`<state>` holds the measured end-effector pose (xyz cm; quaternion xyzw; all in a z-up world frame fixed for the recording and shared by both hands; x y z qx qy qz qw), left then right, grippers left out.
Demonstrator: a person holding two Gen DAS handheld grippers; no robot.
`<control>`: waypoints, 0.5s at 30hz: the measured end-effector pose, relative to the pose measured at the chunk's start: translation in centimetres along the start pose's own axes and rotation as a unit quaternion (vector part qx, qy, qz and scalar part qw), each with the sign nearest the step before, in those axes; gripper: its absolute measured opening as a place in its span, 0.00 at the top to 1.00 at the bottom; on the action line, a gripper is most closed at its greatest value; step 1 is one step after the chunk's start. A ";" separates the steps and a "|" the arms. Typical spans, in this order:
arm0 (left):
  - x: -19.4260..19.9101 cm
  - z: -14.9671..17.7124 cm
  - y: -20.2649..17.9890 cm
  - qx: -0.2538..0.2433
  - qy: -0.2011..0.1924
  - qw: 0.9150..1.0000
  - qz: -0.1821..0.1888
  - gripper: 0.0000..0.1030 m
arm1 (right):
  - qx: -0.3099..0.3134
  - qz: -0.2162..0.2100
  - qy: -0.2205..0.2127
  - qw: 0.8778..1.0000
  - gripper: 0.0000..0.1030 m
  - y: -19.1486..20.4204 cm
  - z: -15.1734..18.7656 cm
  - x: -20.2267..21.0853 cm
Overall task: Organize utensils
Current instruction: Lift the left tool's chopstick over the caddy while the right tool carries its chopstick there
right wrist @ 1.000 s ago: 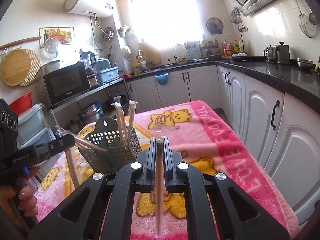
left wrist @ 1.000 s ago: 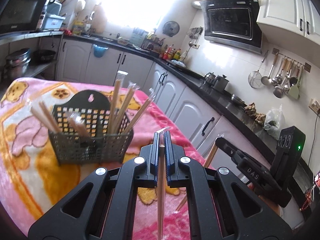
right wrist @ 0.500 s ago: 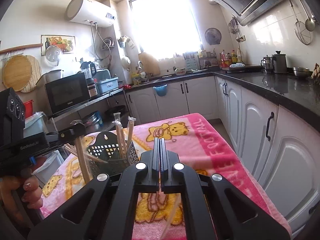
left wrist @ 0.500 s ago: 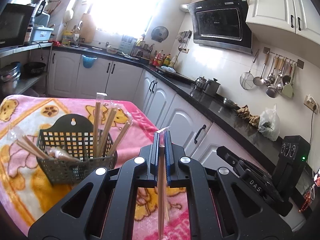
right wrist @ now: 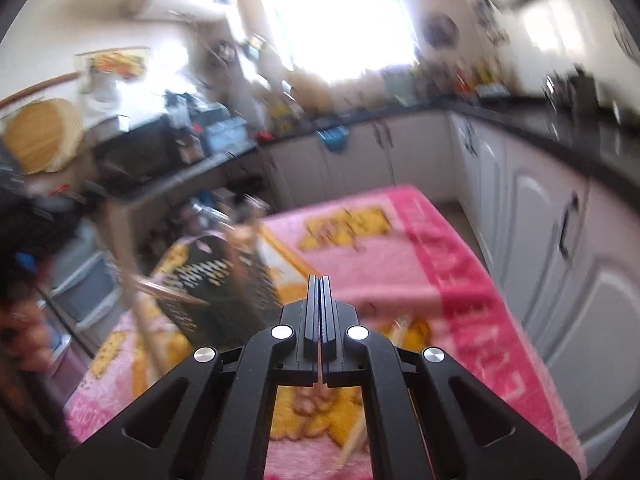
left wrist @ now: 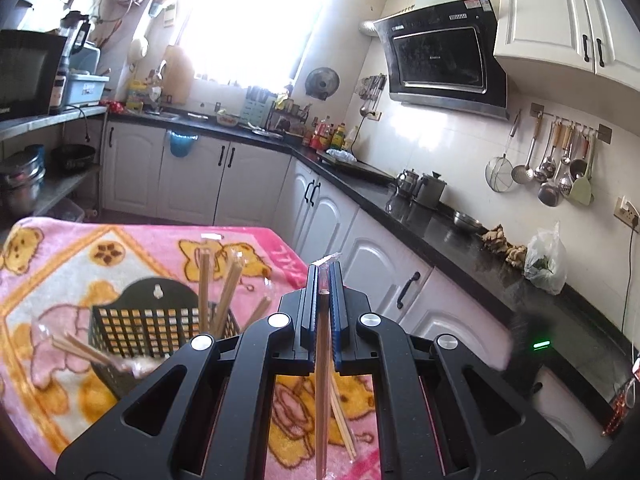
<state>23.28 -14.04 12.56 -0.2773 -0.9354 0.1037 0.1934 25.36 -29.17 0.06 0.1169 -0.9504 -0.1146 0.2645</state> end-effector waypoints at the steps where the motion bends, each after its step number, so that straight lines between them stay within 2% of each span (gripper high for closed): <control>1: 0.1 -0.5 0.1 -0.001 -0.004 1.000 -0.002 0.97 | 0.002 0.011 0.017 1.000 0.99 -0.9 0.5 -1.4; 3: 0.2 -1.3 0.5 -0.004 -0.012 1.000 -0.006 0.97 | -0.002 0.027 0.055 0.998 0.94 -2.2 1.6 -3.6; 5: 0.3 -2.3 1.0 -0.006 -0.019 1.000 -0.010 0.97 | -0.013 0.041 0.080 0.996 0.78 -3.5 2.4 -5.6; 7: 0.4 -3.2 1.3 -0.005 -0.025 1.000 -0.014 0.97 | -0.013 0.047 0.107 0.993 0.72 -4.2 3.3 -7.4; 11: 0.8 -5.1 2.2 -0.007 -0.039 0.999 -0.023 0.97 | -0.003 0.072 0.150 0.986 0.69 -5.4 4.2 -10.8; 15: 1.1 -6.6 2.9 -0.009 -0.050 0.998 -0.032 0.97 | -0.020 0.085 0.183 0.979 0.67 -6.6 4.9 -13.4</control>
Point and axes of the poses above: each gripper's, at about its wrist camera, not at the fingertips, and x roughly against the way its jaws point, y to its left, z to its underside, the point moved 9 cm from there along -x, roughly the way its jaws point, and after that the axes turned 1 degree about -z, right-handed, at the moved point
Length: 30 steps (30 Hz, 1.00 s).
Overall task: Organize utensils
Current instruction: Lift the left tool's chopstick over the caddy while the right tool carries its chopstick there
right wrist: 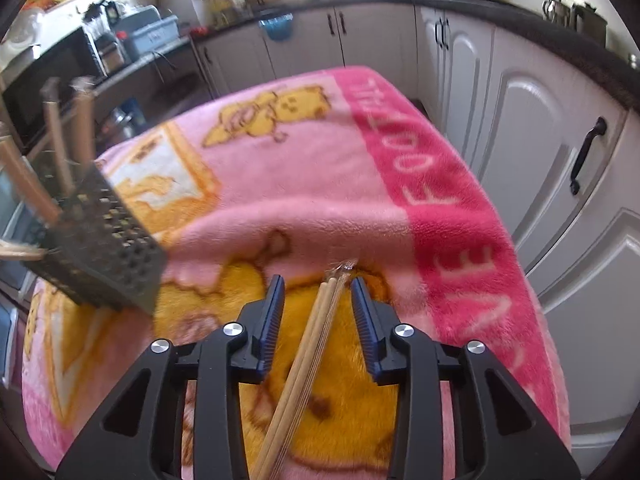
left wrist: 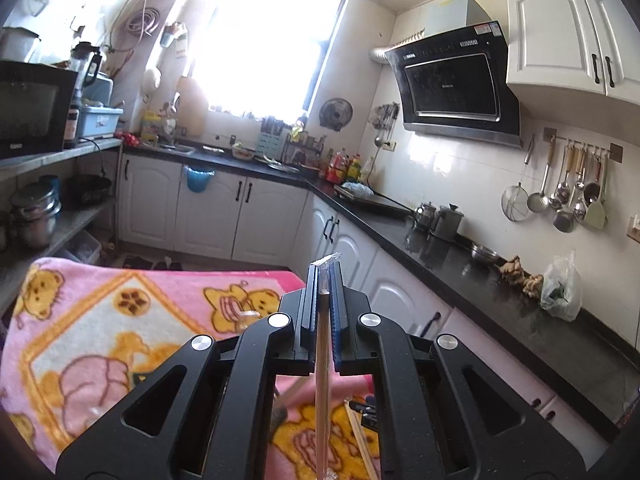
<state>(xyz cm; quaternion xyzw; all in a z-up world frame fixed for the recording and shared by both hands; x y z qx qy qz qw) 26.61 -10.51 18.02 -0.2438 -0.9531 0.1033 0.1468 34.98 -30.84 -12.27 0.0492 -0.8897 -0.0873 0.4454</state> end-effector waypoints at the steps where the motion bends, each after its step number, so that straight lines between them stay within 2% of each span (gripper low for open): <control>1: 0.1 -0.3 0.2 0.000 -0.002 1.000 -0.002 0.97 | -0.006 -0.002 0.009 1.000 0.66 -0.1 -0.1 -0.5; 8: 0.8 -2.6 1.7 -0.005 -0.022 0.999 -0.024 0.97 | -0.040 0.002 0.044 0.998 0.66 -1.1 -0.6 -3.3; 9: 0.9 -2.9 2.0 -0.005 -0.025 0.999 -0.027 0.97 | -0.042 0.006 0.048 0.998 0.68 -1.2 -0.7 -3.6; 11: 1.1 -3.5 2.7 -0.005 -0.032 0.999 -0.035 0.97 | -0.040 0.018 0.051 0.998 0.83 -1.4 -0.9 -4.0; 12: 1.2 -3.7 2.9 -0.006 -0.035 0.999 -0.039 0.97 | -0.037 0.020 0.049 0.998 0.86 -1.4 -1.2 -4.2; 13: 1.4 -4.0 3.3 -0.006 -0.039 0.998 -0.045 0.97 | -0.032 0.014 0.047 0.998 0.93 -1.1 -1.4 -4.1; 16: 1.5 -4.8 4.3 -0.008 -0.047 0.997 -0.062 0.97 | -0.014 -0.001 0.034 0.999 0.94 -0.1 -2.2 -3.0; 18: 1.4 -5.3 5.2 -0.009 -0.053 0.996 -0.074 0.97 | -0.009 -0.021 0.007 1.000 0.95 1.2 -3.5 -1.0; 19: 1.4 -5.5 5.5 -0.008 -0.055 0.995 -0.079 0.97 | -0.010 -0.048 -0.015 0.999 0.95 2.1 -4.5 0.7; 21: 1.3 -5.9 6.3 -0.008 -0.060 0.994 -0.090 0.97 | -0.003 -0.074 -0.051 0.996 0.95 3.6 -6.0 3.8; 23: 1.2 -6.3 7.3 -0.007 -0.067 0.992 -0.103 0.97 | 0.018 -0.100 -0.107 0.989 0.95 5.7 -8.0 8.0; 25: 1.1 -6.6 8.0 -0.014 -0.073 0.990 -0.119 0.97 | 0.037 -0.121 -0.157 0.979 0.95 7.5 -9.7 11.9; 27: 1.0 -6.8 8.7 -0.016 -0.076 0.988 -0.130 0.97 | 0.053 -0.148 -0.223 0.962 0.95 9.7 -11.6 16.7; 28: 0.9 -6.9 8.9 -0.016 -0.077 0.988 -0.134 0.97 | 0.056 -0.157 -0.240 0.957 0.95 10.0 -12.0 18.2; 30: 0.8 -6.9 9.4 -0.022 -0.081 0.986 -0.147 0.97 | 0.061 -0.186 -0.289 0.937 0.95 11.4 -13.3 22.0</control>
Point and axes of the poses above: each gripper's, at about its wrist camera, not at the fingertips, and x roughly against the way its jaws point, y to its left, z to its underside, the point moved 9 cm from there along -x, roughly the way its jaws point, and after that the axes turned 1 degree about -z, right-handed, at the moved point
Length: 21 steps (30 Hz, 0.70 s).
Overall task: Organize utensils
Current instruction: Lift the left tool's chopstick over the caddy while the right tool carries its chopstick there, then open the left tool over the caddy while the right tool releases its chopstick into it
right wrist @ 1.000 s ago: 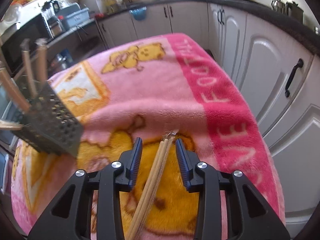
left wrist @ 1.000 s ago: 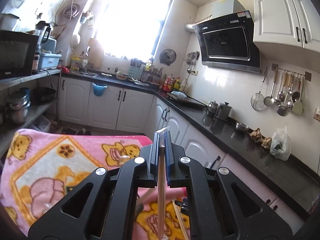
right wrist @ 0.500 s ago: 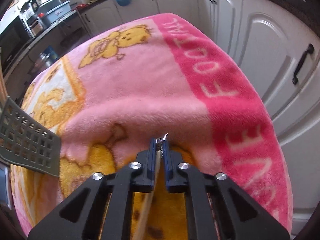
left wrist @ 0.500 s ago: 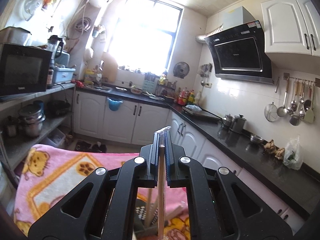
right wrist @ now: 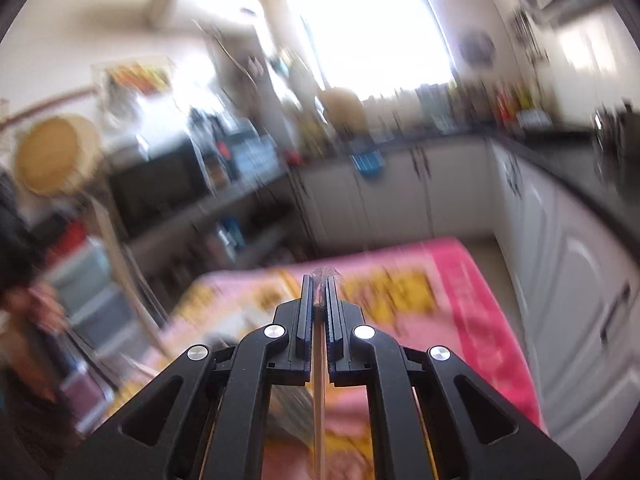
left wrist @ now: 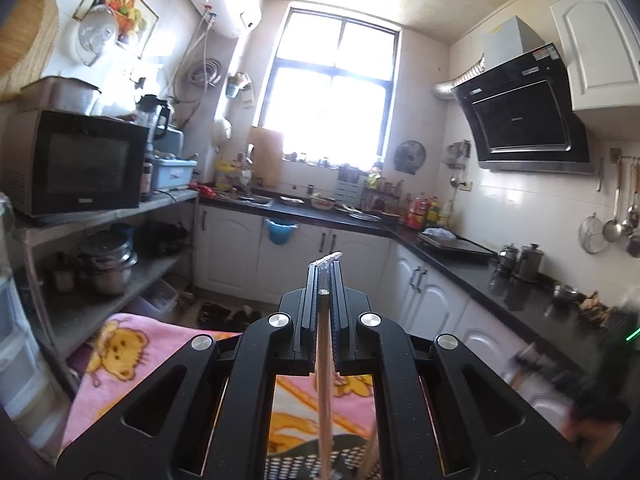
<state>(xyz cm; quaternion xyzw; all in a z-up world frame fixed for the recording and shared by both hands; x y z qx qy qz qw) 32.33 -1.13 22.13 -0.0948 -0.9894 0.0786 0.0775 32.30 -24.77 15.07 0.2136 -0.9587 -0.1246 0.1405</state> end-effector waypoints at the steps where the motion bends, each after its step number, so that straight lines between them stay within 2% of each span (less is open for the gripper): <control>1: -0.2 0.1 0.2 -0.003 -0.001 1.000 -0.004 0.97 | 0.003 -0.015 -0.021 1.000 0.95 1.0 -1.2 0.6; 4: -0.6 0.5 0.5 -0.010 -0.003 1.000 -0.012 0.97 | 0.048 -0.035 -0.092 0.994 0.95 4.3 -4.4 2.0; 6: -0.8 0.9 0.8 -0.009 -0.003 1.000 -0.016 0.97 | 0.074 -0.039 -0.116 0.990 0.95 5.7 -5.1 1.9; 11: -1.3 2.0 1.5 -0.016 -0.004 0.999 -0.027 0.97 | 0.098 -0.057 -0.137 0.984 0.95 7.8 -4.4 -0.5; 15: -1.3 2.9 1.9 -0.017 -0.009 0.999 -0.025 0.97 | 0.105 -0.073 -0.129 0.983 0.95 9.7 -2.1 -3.4; 21: -1.6 4.8 2.6 -0.010 -0.004 1.000 -0.024 0.97 | 0.135 -0.068 -0.124 0.981 0.95 11.7 2.0 -6.4</control>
Point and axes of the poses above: each gripper's, at about its wrist camera, not at the fingertips, and x roughly against the way its jaws point, y to its left, z to its underside, the point moved 9 cm from there along -x, roughly the way its jaws point, and after that the axes turned 1 degree about -z, right-handed, at the moved point
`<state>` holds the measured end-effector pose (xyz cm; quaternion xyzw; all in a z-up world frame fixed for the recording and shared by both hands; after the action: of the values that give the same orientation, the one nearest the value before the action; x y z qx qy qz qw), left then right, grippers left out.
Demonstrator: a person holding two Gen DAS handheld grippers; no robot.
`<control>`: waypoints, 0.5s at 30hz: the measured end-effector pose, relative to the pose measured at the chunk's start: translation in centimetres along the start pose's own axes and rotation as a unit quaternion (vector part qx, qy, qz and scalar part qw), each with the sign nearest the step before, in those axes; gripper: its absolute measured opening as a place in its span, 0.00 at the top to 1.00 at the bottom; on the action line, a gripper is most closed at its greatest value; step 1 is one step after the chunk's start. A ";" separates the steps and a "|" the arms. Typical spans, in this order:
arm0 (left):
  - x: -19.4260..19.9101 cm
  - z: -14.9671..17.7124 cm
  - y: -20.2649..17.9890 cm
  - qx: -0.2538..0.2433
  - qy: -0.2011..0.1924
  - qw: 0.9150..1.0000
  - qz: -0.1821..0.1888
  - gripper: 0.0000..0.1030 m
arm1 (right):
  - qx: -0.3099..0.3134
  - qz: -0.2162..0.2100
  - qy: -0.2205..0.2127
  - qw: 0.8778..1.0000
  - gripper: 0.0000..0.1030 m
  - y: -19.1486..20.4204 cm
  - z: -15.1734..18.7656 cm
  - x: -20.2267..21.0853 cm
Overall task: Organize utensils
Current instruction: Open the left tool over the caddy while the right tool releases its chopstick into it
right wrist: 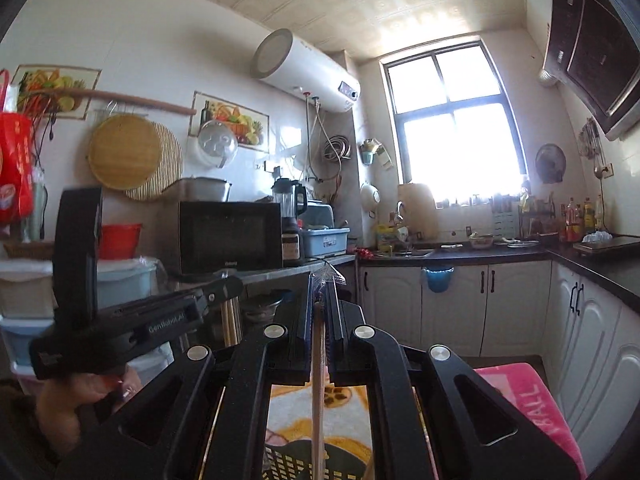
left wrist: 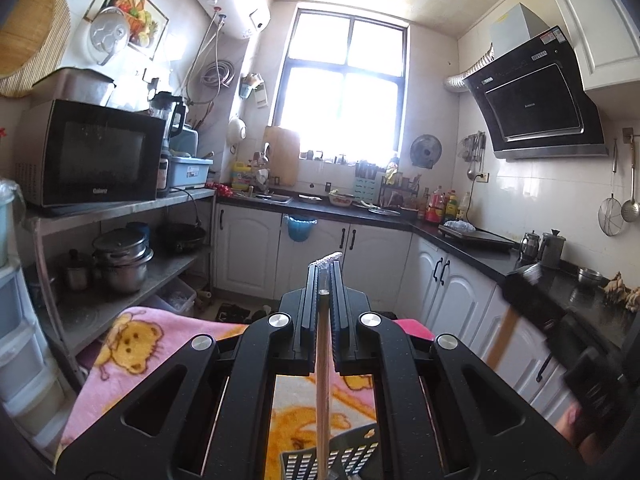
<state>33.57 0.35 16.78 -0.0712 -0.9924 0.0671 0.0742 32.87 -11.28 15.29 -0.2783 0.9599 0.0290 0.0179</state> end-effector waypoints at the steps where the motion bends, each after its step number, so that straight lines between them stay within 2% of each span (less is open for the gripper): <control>1: 0.0 0.3 0.1 0.001 -0.001 1.000 0.000 0.97 | -0.001 0.000 0.002 1.000 0.95 0.2 0.5 -0.3; 9: -0.1 2.9 0.5 0.004 0.000 1.000 0.006 0.97 | -0.006 0.014 0.025 1.000 0.95 0.4 4.5 -2.0; 15: -0.1 4.8 0.5 0.008 0.018 1.000 0.013 0.97 | -0.024 0.014 0.045 0.999 0.94 0.0 6.0 -1.1</control>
<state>33.00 0.25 11.95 -0.0847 -0.9894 0.0743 0.0920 33.97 -10.32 9.38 -0.2658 0.9626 0.0398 -0.0327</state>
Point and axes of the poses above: each gripper's, at about its wrist camera, not at the fingertips, and x roughly against the way its jaws point, y to its left, z to its underside, the point moved 9 cm from there along -x, roughly the way its jaws point, and after that the axes turned 1 degree about -z, right-handed, at the moved point
